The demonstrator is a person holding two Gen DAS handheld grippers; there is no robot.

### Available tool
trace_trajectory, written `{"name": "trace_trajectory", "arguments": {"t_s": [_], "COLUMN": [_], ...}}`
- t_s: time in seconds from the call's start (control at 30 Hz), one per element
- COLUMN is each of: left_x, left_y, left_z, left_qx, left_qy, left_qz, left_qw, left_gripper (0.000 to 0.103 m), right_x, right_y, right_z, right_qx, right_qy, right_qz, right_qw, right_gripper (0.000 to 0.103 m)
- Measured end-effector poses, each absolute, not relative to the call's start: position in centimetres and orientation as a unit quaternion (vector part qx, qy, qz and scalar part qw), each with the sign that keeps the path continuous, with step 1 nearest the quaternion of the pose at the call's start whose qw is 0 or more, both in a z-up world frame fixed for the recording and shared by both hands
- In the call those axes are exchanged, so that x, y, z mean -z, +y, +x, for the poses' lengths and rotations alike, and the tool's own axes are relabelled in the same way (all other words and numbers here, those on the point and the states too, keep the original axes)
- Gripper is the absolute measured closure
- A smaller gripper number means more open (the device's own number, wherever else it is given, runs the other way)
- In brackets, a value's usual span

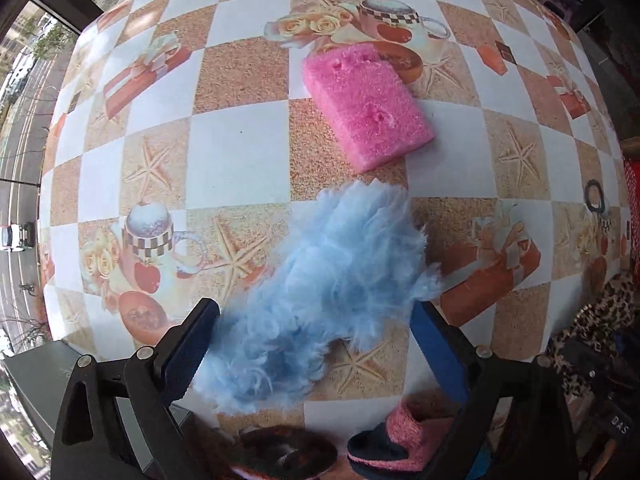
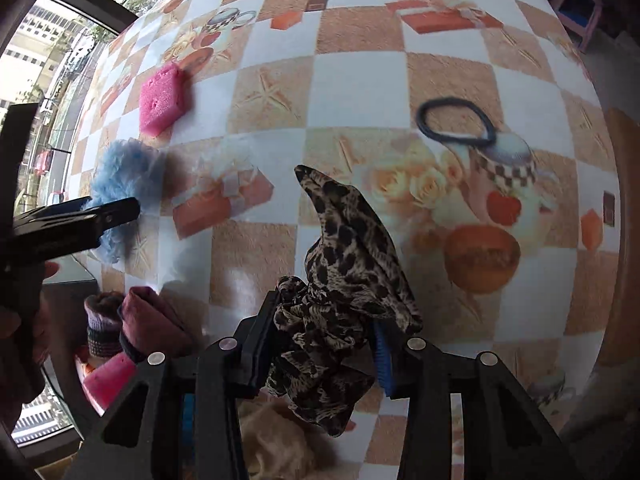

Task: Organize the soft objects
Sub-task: 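Grasp the light-blue fluffy scrunchie with the left tool while the right tool grasps the leopard scrunchie, then carry the fluffy and leopard scrunchies over the white box with both tools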

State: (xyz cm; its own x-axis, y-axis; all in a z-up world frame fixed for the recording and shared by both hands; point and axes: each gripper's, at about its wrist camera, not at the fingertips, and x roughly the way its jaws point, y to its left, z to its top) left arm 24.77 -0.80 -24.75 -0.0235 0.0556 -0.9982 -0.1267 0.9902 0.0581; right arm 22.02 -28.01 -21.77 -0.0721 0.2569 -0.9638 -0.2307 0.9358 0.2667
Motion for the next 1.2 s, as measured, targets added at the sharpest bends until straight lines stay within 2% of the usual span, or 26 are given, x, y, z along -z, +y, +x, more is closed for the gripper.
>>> {"name": "trace_trajectory", "arguments": {"t_s": [0.2, 0.23, 0.27, 0.3, 0.33, 0.37, 0.5, 0.93, 1.2], "left_x": [25.7, 25.5, 25.2, 24.8, 24.6, 24.5, 22.9, 9.2, 5.5], "left_y": [-1.3, -1.6, -1.7, -2.0, -2.1, -2.3, -2.5, -2.3, -2.5], "left_z": [25.0, 25.1, 25.0, 25.1, 25.0, 24.9, 23.4, 14.8, 7.2], "left_qx": [-0.057, -0.047, -0.033, -0.016, -0.008, -0.007, 0.007, 0.066, 0.098], "left_qy": [0.717, 0.714, 0.708, 0.704, 0.704, 0.706, 0.694, 0.593, 0.58], "left_qz": [0.009, 0.012, 0.006, -0.003, -0.007, -0.004, -0.025, -0.056, -0.05], "left_qw": [0.695, 0.699, 0.705, 0.71, 0.71, 0.708, 0.719, 0.801, 0.807], "left_gripper": [0.009, 0.016, 0.033, 0.045, 0.063, 0.074, 0.076, 0.076, 0.076], "right_x": [19.9, 19.3, 18.9, 18.6, 18.2, 17.9, 16.3, 10.5, 5.7], "right_y": [-32.4, -31.9, -32.2, -32.2, -32.5, -32.9, -32.7, -31.4, -28.6], "right_z": [18.8, 19.0, 18.4, 17.9, 17.5, 17.1, 15.9, 12.8, 9.6], "right_qx": [-0.178, -0.178, -0.177, -0.176, -0.175, -0.173, -0.162, -0.143, -0.16], "right_qy": [0.711, 0.713, 0.713, 0.714, 0.713, 0.712, 0.705, 0.665, 0.642], "right_qz": [0.065, 0.072, 0.08, 0.087, 0.094, 0.099, 0.108, 0.127, 0.116], "right_qw": [0.677, 0.675, 0.673, 0.672, 0.672, 0.673, 0.682, 0.722, 0.741], "right_gripper": [0.06, 0.06, 0.06, 0.06, 0.06, 0.06, 0.06, 0.06, 0.06]}}
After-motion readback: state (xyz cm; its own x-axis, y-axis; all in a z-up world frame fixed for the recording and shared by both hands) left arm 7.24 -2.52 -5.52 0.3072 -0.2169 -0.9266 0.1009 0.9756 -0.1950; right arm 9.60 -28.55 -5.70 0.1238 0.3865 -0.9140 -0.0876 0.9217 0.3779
